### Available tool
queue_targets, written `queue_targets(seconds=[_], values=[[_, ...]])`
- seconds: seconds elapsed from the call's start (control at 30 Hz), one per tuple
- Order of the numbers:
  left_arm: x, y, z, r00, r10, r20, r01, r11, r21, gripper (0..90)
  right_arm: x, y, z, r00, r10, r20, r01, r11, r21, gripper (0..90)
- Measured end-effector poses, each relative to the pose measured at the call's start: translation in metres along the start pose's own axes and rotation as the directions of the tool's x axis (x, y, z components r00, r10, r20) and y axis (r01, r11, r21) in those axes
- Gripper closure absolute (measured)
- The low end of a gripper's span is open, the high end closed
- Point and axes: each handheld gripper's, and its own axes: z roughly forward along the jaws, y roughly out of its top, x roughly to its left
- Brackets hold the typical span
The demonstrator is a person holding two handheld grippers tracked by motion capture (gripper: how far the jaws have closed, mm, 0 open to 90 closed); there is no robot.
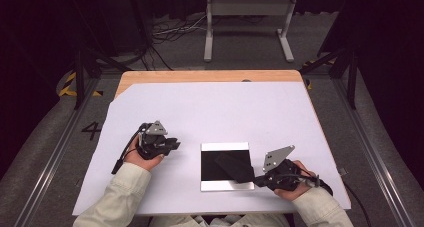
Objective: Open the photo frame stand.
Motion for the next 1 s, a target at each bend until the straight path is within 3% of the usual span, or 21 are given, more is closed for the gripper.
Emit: queue_targets(seconds=[0.23,0.57,1.0], values=[[0.000,0.000,0.000,1.0000,0.001,-0.002,-0.001,1.0000,0.001,75.5,0.002,0.004,-0.002,0.9997,-0.013,0.021,0.014,0.999,-0.033,89.6],[-0.001,0.000,0.001,1.0000,0.001,-0.002,-0.001,1.0000,0.004,74.8,0.002,0.009,-0.008,0.9992,0.018,0.035,-0.014,0.994,-0.108,89.7],[-0.002,0.000,0.003,0.9998,0.017,-0.006,-0.017,0.9998,0.012,74.4,0.004,0.020,-0.009,0.9973,0.038,0.063,-0.028,0.989,-0.145,89.6]])
